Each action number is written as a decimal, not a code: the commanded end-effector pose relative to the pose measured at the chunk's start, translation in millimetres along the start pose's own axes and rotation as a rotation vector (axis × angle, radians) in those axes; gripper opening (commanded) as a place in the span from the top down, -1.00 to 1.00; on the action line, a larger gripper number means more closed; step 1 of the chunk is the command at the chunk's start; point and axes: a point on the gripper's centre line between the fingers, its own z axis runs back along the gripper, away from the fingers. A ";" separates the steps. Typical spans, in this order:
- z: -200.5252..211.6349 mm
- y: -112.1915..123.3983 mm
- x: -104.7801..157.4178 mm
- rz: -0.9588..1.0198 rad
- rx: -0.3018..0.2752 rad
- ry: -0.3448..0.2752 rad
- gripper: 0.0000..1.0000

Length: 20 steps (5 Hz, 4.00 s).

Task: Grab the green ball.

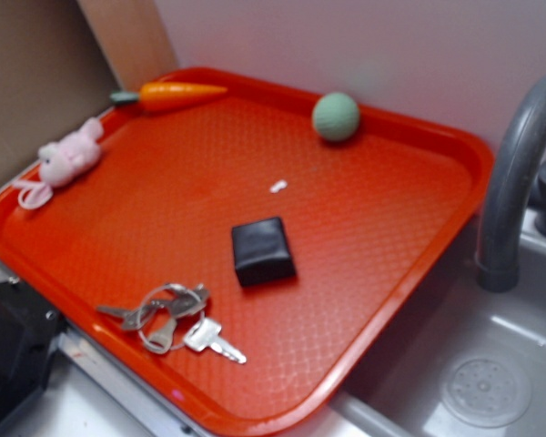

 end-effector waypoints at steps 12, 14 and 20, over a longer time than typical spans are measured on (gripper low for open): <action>-197.7 -84.1 224.5 0.002 0.047 -0.141 1.00; -220.2 -56.1 228.7 0.057 0.052 -0.126 1.00; -11.6 -23.3 138.5 -0.032 -0.364 -0.237 1.00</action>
